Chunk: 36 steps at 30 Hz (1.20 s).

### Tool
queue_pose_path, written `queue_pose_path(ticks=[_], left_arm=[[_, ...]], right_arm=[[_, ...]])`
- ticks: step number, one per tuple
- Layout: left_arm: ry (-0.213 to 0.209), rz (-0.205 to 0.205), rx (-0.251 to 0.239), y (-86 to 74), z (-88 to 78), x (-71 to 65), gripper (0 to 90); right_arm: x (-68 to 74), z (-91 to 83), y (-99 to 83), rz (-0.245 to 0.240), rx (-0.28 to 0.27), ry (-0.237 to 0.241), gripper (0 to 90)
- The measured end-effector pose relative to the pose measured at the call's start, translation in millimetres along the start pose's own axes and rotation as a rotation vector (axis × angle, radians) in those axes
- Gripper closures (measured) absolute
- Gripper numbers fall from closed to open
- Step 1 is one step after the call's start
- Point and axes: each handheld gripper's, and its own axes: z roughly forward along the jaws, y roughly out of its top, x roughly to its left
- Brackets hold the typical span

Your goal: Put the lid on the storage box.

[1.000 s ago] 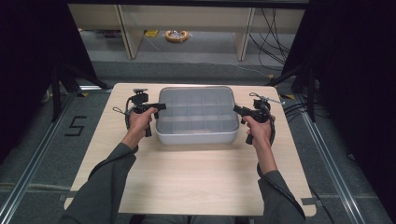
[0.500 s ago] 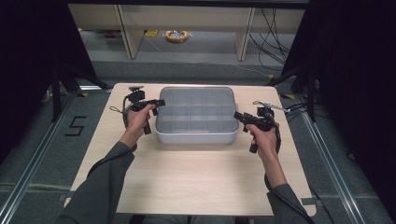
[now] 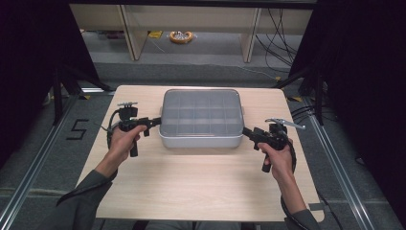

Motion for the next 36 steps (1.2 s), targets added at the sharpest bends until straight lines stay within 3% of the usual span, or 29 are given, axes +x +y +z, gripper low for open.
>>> queue_pose_path(ticks=[1,4,9,13,15,20,25,26,27,28,29,36], left_arm=[[-0.007,0.008,0.005,-4.8,-3.6,-1.7,35.5],[-0.036,0.026,0.013,-17.3,-10.6,-7.1,35.0],[-0.080,0.051,0.026,-40.8,-19.9,-16.4,34.4],[-0.110,0.069,0.022,-59.3,-25.1,-24.2,32.9],[-0.125,0.078,0.024,-69.6,-27.8,-27.9,31.4],[-0.152,0.124,0.057,-89.8,-32.5,-39.0,28.9],[-0.162,0.163,0.080,-101.5,-36.9,-47.3,27.1],[-0.165,0.168,0.086,-103.8,-37.8,-47.8,26.9],[-0.172,0.163,0.089,-107.2,-38.2,-48.4,26.9],[-0.174,0.160,0.091,-109.5,-38.3,-48.9,26.6],[-0.175,0.168,0.100,-113.4,-38.9,-48.8,26.4],[-0.164,0.201,0.124,-132.2,-43.9,-49.4,25.9]], right_arm=[[-1.2,-1.6,-1.5,-0.031,-0.007,0.000,41.0],[0.8,-6.4,-5.0,-0.051,-0.004,0.000,38.8],[9.4,-17.0,-16.0,-0.030,0.021,0.001,35.2],[10.1,-23.0,-29.1,-0.090,0.035,-0.004,33.0],[11.7,-25.0,-35.4,-0.079,0.041,0.005,32.0],[13.6,-28.9,-55.3,-0.107,0.082,0.001,29.9],[18.1,-32.6,-68.5,-0.098,0.104,0.023,28.1],[19.4,-34.3,-69.8,-0.103,0.119,0.020,27.8],[20.8,-33.4,-73.4,-0.105,0.099,0.027,27.3],[22.7,-35.7,-76.1,-0.113,0.124,0.026,26.7],[23.5,-35.1,-78.9,-0.116,0.112,0.029,26.3],[30.3,-43.2,-97.8,-0.138,0.159,0.037,25.1]])
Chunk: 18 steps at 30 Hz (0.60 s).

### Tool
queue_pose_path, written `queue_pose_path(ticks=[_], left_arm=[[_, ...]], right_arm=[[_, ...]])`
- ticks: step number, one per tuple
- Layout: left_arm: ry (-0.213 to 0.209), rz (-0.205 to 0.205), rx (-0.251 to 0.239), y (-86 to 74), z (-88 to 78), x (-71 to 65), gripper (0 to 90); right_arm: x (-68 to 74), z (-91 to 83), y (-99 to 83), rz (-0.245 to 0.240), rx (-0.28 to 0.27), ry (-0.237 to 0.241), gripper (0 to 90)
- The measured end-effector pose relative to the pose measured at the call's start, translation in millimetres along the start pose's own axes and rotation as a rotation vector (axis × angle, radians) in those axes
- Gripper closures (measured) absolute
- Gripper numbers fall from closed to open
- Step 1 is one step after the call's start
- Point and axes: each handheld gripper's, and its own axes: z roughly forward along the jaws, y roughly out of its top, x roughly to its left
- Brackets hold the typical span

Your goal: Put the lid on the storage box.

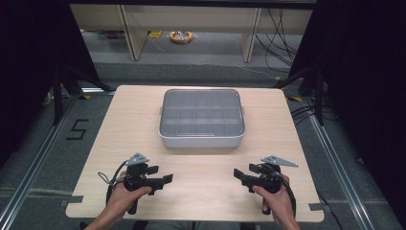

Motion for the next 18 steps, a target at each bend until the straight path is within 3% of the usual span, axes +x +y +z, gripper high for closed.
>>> queue_pose_path(ticks=[2,6,8,9,11,13,14,16,17,18], left_arm=[[0.002,0.001,-0.002,-4.4,-1.4,-1.7,25.8],[0.020,0.053,0.017,-12.9,-5.9,-4.4,25.5],[0.009,0.069,0.027,-16.4,-7.0,-5.5,25.2],[0.005,0.052,0.015,-18.2,-6.2,-7.9,24.9],[0.018,0.084,0.032,-21.5,-7.0,-7.8,24.7],[0.016,0.096,0.047,-24.8,-7.2,-8.5,24.6],[0.016,0.075,0.035,-26.4,-6.1,-10.6,24.5],[0.004,0.078,0.041,-28.7,-5.8,-11.7,24.3],[0.002,0.083,0.050,-29.4,-6.4,-11.6,24.3],[0.000,0.083,0.047,-30.2,-6.2,-11.9,24.2]], right_arm=[[3.0,-1.3,-6.8,0.002,-0.010,0.012,25.1],[8.0,-7.5,-15.7,-0.009,0.030,0.002,25.0],[10.1,-9.1,-21.1,-0.008,0.016,0.009,24.9],[12.8,-11.6,-23.0,-0.005,0.032,0.000,24.8],[13.8,-13.1,-26.6,-0.039,0.026,0.000,24.6],[15.1,-14.5,-30.2,-0.034,0.024,0.012,24.1],[15.9,-15.3,-32.3,-0.036,0.033,0.017,23.8],[16.7,-17.2,-35.5,-0.052,0.054,0.009,23.6],[20.9,-18.3,-37.6,-0.011,0.064,0.009,23.5],[17.9,-17.8,-38.9,-0.052,0.042,0.017,23.5]])
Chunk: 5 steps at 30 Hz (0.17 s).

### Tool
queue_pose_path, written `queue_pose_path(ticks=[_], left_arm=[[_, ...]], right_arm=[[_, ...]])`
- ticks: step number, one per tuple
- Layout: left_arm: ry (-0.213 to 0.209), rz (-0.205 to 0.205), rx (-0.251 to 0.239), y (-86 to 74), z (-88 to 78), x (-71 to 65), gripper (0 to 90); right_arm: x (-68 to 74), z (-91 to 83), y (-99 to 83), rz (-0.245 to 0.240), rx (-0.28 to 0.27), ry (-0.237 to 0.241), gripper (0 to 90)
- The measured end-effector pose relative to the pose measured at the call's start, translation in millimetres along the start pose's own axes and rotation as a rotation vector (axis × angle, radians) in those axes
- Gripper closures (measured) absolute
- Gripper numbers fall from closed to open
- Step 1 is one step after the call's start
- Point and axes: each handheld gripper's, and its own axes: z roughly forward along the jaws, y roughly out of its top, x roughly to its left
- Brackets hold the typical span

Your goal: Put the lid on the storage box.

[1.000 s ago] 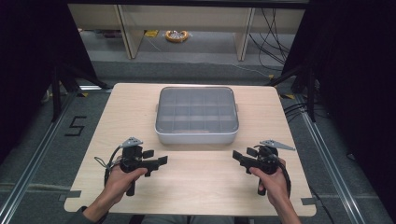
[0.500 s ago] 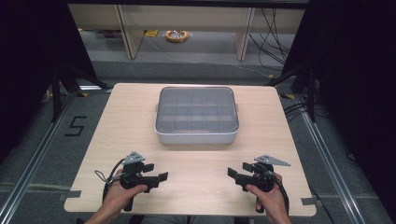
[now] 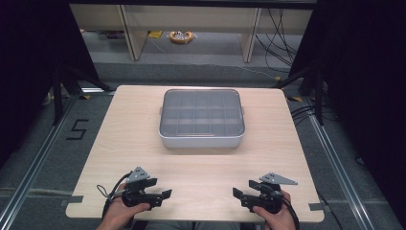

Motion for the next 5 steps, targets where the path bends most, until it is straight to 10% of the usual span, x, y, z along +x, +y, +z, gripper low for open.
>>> queue_pose_path(ticks=[5], left_arm=[[0.002,-0.010,-0.003,-0.4,0.5,1.7,23.9]], right_arm=[[-1.2,-2.7,-3.1,0.040,0.017,0.003,23.2]])
